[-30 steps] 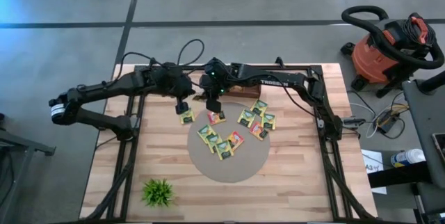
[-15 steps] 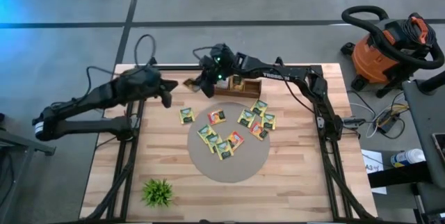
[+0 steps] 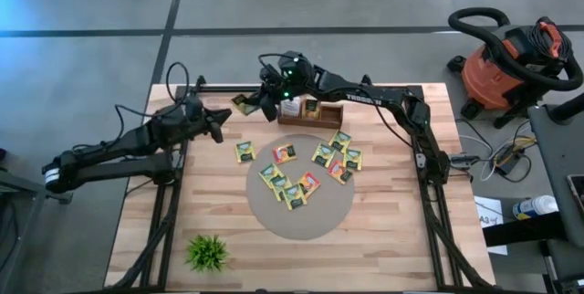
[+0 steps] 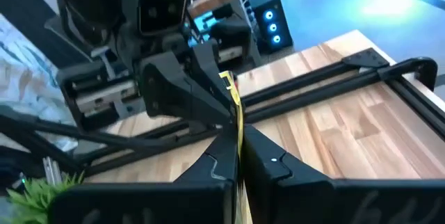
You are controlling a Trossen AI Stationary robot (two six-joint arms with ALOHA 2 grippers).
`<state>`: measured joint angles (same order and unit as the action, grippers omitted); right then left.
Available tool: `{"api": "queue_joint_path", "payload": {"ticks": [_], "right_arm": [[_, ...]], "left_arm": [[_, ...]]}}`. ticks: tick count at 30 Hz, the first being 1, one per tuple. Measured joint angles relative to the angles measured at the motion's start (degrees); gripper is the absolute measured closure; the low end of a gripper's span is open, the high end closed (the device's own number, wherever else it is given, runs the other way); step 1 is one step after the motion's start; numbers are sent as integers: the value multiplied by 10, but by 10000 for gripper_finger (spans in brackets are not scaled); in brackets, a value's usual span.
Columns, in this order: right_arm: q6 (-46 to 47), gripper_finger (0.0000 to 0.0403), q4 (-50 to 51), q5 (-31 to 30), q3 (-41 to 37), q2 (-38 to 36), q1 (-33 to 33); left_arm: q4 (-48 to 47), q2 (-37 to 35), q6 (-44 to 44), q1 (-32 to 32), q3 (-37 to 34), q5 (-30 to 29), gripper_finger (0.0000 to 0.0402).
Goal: Pick & Place Tea
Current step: Put the yellow tea bag into the right section of the wooden organizer
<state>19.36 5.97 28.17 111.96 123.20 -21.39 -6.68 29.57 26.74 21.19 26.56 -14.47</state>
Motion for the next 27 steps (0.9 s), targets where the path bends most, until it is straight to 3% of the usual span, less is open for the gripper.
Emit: {"api": "queue_joint_path", "payload": {"ticks": [4, 14, 27], "right_arm": [[2, 394, -2, -10, 0, 0, -1], [-2, 394, -8, 16, 0, 0, 0], [-3, 394, -8, 30, 2, 0, -4]], "left_arm": [[70, 2, -14, 0, -14, 0, 360], [116, 37, -8, 1, -16, 0, 313], [167, 73, -20, 1, -16, 45, 318]]}}
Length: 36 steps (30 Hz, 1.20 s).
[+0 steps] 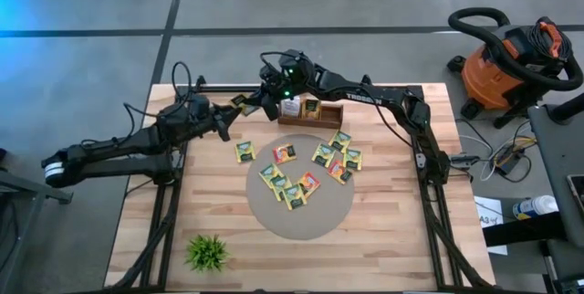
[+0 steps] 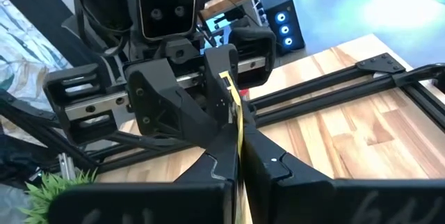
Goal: Pick & Place Tea
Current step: Put the yellow tea bag into the right section of the wooden organizer
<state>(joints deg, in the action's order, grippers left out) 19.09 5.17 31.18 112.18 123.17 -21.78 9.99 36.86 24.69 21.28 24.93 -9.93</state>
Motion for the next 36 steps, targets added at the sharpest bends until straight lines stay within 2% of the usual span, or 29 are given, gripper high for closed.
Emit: {"api": "queue_joint_path", "payload": {"ticks": [9, 14, 19, 22, 27, 31, 36], "right_arm": [[1, 377, 0, -1, 0, 0, -3], [2, 348, 5, 6, 0, 0, -5], [-5, 291, 36, 14, 0, -2, -9], [-54, 251, 109, 21, 0, -12, -17], [-213, 209, 273, 0, 2, -38, -28], [-313, 207, 367, -58, 23, -41, -27], [-317, 221, 390, -72, 55, -40, -21]], "left_arm": [[-3, 6, -9, 0, 12, 2, 392], [-12, 17, -27, 0, 15, 2, 399], [-28, 24, -45, 0, 15, -3, 400], [-49, 24, -62, 0, 15, -5, 401], [-103, 27, -81, 0, 14, -2, 401], [-107, 48, -119, 0, 14, 29, 401], [-100, 95, -146, 0, 14, 65, 401]]}}
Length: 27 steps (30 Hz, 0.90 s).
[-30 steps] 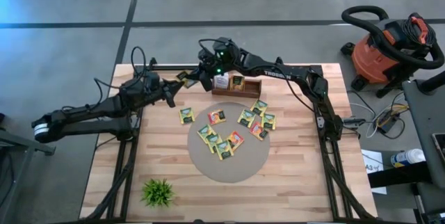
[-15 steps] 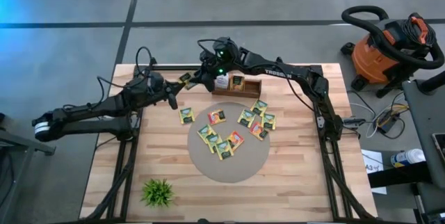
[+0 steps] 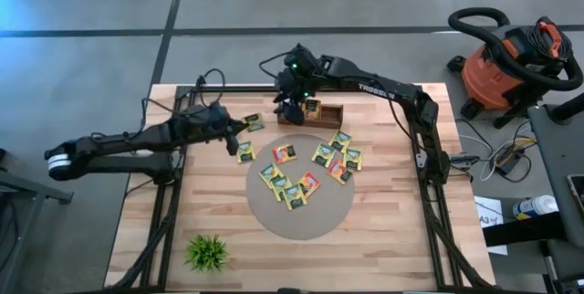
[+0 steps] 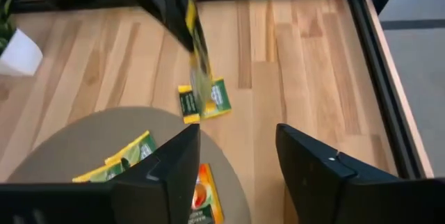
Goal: Pick & Place Tea
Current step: Put the yellow tea bag into the right section of the wooden organizer
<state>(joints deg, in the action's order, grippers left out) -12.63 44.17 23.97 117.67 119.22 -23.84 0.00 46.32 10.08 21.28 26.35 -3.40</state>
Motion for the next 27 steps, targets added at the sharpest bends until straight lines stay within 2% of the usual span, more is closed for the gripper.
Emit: {"api": "queue_joint_path", "payload": {"ticks": [5, 8, 11, 17, 22, 27], "right_arm": [[0, 232, 27, -11, 29, 2, 10], [-15, 233, 56, -40, 32, 1, 16], [-19, 232, 77, -47, 31, 3, 19], [-27, 221, 98, -74, 31, 3, 23], [-43, 219, 133, -77, 31, 2, 22], [-54, 232, 154, -92, 31, 2, 22]], "left_arm": [[72, 43, -19, 0, 3, 23, 401], [70, 76, -49, 0, 31, 30, 401], [66, 119, -81, 0, 67, 52, 401], [39, 208, -146, 2, 140, 56, 401], [38, 267, -169, 5, 183, 68, 401], [39, 296, -179, 6, 209, 76, 401]]}}
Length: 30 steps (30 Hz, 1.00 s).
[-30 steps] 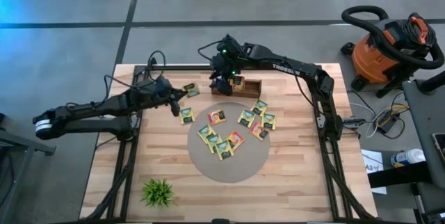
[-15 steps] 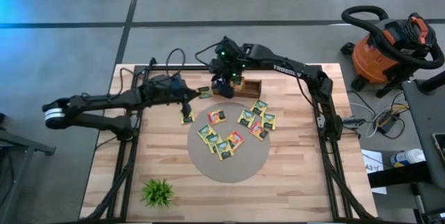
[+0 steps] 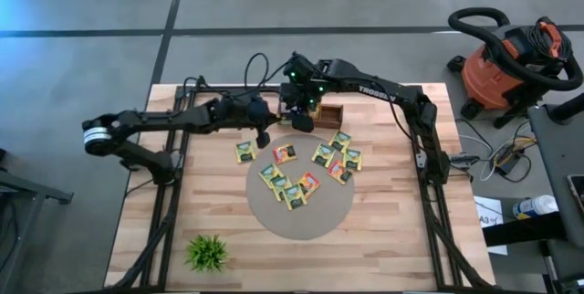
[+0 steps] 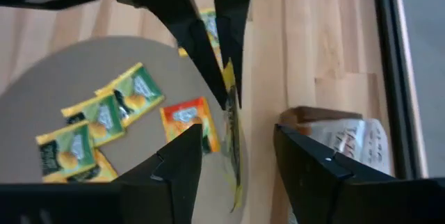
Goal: Pick & Place Tea
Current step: Put the yellow tea bag into the right section of the wooden organizer
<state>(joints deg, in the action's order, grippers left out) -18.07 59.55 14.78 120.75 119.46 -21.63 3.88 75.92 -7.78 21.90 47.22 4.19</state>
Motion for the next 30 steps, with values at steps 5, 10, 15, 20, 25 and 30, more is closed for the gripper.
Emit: {"api": "queue_joint_path", "payload": {"ticks": [5, 10, 15, 20, 25, 30], "right_arm": [[-3, 266, 3, -13, -3, 0, -5], [-6, 316, 4, -14, -10, 0, -5], [-6, 372, 3, -13, -18, 0, -7], [-24, 393, 1, -29, -23, 0, -7], [-34, 394, 1, -38, -24, 0, -9], [-34, 394, -2, -41, -24, 0, -12]], "left_arm": [[0, 17, -1, 4, 11, 8, 401], [3, 26, -1, 5, 17, 8, 402], [3, 29, -1, 6, 17, 8, 401], [2, 29, 2, 6, 17, 6, 401], [4, 29, 14, 6, 17, 3, 401], [5, 28, 46, 6, 17, -8, 401]]}}
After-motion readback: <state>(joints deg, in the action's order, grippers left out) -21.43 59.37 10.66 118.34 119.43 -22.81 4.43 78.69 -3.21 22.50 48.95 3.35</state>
